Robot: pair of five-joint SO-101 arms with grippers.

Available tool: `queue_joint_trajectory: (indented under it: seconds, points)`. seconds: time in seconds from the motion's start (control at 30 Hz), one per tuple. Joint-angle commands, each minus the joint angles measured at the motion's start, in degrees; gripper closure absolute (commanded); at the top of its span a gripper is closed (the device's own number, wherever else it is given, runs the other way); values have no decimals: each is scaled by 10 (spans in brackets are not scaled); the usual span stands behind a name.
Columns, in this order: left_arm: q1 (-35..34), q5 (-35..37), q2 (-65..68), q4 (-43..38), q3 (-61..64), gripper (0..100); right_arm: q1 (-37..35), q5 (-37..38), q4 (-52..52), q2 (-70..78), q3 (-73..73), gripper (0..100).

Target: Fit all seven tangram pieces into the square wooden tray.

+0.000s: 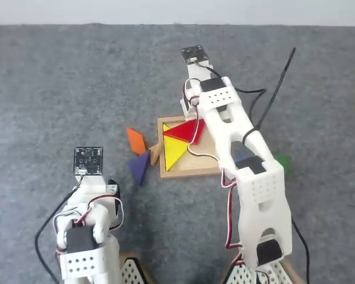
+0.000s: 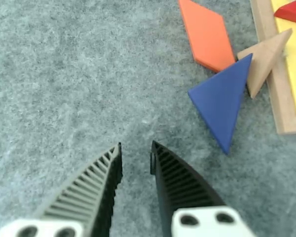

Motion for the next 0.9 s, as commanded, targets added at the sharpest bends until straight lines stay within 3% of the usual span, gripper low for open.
queue_joint_trajectory:
  seconds: [0.0, 0.5, 0.87]
  points:
    - [-4, -1, -11, 2, -7, 907, 15, -8, 8, -17, -31, 991]
    - [-4, -1, -11, 2, -7, 907, 55, -11, 34, -36, -33, 991]
    - [-4, -1, -11, 2, -7, 907, -30, -9, 61, -92, -24, 991]
